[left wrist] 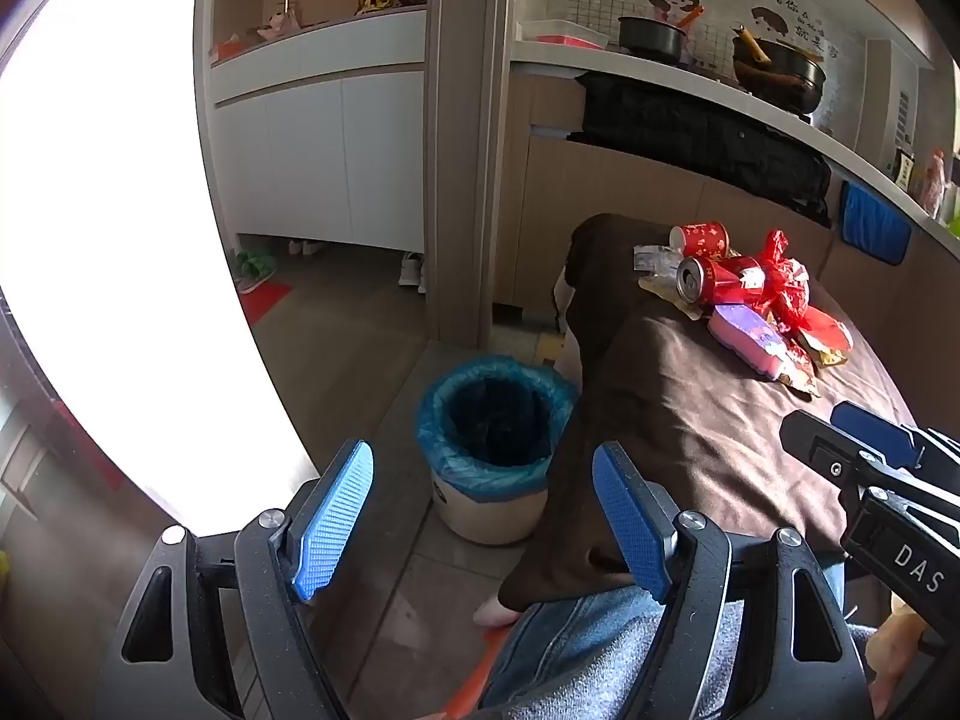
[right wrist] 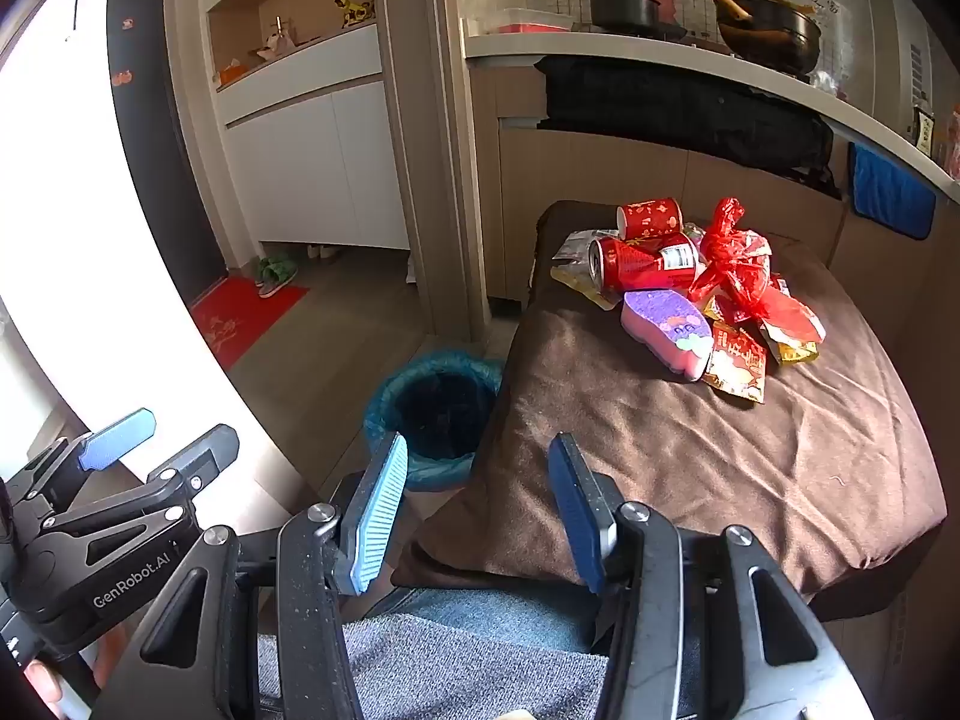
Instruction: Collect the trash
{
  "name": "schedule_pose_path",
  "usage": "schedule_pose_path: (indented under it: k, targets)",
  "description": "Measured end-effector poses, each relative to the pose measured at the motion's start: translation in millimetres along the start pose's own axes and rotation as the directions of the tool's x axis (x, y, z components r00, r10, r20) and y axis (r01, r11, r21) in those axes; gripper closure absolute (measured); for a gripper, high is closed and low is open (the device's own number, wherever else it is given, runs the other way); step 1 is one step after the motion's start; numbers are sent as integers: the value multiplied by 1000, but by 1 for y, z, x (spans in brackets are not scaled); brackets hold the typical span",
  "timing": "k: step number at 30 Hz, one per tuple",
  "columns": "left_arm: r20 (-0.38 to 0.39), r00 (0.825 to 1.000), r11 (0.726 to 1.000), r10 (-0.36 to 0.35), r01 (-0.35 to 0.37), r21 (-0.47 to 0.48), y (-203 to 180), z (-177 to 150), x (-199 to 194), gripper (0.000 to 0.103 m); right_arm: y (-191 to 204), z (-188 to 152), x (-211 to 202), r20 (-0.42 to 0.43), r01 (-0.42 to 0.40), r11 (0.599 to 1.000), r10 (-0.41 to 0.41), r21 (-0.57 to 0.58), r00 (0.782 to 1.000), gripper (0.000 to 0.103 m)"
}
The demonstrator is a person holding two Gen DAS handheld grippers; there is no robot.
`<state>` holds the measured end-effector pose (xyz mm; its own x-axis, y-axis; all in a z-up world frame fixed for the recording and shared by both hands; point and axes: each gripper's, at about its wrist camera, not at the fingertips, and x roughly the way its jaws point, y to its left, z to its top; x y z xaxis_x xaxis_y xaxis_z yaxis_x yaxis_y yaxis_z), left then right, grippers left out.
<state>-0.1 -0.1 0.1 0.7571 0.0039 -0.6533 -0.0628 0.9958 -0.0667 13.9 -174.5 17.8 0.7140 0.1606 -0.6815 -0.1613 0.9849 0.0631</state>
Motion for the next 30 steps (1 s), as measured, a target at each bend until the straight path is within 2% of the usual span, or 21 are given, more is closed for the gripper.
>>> schedule_pose_path:
  k: [30]
  targets:
    - [-4,1000,1000,4,-4,-1,0,0,-1,27,0,1,4,-8,3,1000,-4,-3,1000,57]
